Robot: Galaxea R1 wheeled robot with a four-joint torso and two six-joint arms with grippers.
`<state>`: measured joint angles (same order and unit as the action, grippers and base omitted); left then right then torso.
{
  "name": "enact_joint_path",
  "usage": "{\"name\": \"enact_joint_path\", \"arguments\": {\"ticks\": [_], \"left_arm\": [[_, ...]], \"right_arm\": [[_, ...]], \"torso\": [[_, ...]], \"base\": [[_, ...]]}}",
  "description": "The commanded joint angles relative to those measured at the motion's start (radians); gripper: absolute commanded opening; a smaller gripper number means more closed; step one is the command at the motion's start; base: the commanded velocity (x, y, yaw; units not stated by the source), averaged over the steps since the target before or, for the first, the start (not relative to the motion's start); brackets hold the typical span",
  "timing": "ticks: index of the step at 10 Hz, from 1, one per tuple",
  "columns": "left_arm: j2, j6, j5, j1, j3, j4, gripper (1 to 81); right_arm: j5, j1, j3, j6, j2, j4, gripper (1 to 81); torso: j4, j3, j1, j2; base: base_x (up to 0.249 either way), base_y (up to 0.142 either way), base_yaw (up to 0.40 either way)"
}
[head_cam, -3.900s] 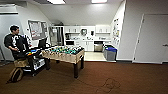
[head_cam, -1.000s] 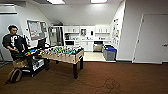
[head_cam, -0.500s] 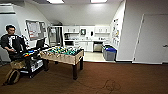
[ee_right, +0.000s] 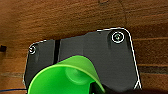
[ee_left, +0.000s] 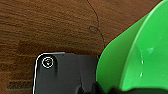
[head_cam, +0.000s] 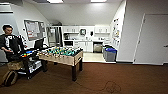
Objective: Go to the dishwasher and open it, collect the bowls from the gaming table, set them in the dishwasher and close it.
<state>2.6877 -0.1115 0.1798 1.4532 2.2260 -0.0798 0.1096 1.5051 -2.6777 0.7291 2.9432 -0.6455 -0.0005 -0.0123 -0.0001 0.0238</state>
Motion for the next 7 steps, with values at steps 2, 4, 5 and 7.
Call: {"name": "enact_joint_path", "arguments": {"ticks": [2, 4, 5, 7], "left_arm": [[-0.015, 0.0, -0.029, -0.067, -0.019, -0.02, 1.0], [-0.014, 0.0, -0.029, -0.066, -0.019, -0.02, 1.0], [-0.014, 0.0, -0.029, -0.067, -0.019, -0.02, 1.0], [-0.015, 0.0, -0.029, -0.067, -0.019, -0.02, 1.0]], "right_arm": [[-0.031, -0.062, -0.002, -0.004, -0.017, -0.011, 1.0], [-0.03, -0.062, -0.002, -0.004, -0.017, -0.011, 1.0], [-0.03, -0.062, -0.002, -0.004, -0.017, -0.011, 1.0], [-0.03, -0.061, -0.002, -0.004, -0.017, -0.011, 1.0]], "torso": [[0.0, 0.0, 0.0, 0.0], [0.0, 0.0, 0.0, 0.0], [0.0, 0.0, 0.0, 0.0], [0.0, 0.0, 0.001, 0.0]], "base": [[0.126, -0.084, 0.0], [0.131, -0.086, 0.0], [0.133, -0.087, 0.0], [0.133, -0.089, 0.0]]}}
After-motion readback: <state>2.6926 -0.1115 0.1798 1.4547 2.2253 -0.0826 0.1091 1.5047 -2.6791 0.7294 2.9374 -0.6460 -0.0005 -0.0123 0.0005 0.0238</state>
